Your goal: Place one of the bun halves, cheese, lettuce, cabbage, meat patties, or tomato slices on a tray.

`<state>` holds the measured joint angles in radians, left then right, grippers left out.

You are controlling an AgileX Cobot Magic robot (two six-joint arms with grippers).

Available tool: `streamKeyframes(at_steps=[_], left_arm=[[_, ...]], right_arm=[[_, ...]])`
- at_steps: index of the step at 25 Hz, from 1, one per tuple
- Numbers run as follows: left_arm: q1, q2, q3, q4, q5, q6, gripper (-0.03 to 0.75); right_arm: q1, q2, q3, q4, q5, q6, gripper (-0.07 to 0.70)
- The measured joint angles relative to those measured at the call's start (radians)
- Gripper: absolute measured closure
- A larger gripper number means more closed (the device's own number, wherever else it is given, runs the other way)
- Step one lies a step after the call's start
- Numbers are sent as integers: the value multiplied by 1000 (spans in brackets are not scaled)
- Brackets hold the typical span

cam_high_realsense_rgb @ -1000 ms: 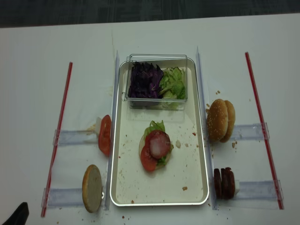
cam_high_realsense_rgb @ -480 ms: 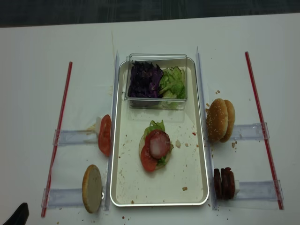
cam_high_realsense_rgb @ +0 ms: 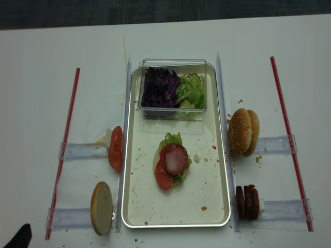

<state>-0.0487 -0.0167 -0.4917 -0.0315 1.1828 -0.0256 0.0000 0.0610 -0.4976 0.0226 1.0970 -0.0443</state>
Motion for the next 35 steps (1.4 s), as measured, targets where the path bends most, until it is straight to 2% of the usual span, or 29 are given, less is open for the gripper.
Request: streamKeyframes(at_steps=[6, 35], left_arm=[[0, 0, 0, 0, 0, 0, 225], [0, 0, 0, 0, 0, 0, 225]], right_arm=[[0, -75, 9, 0, 16, -4, -29], [0, -77, 9, 0, 16, -8, -29]])
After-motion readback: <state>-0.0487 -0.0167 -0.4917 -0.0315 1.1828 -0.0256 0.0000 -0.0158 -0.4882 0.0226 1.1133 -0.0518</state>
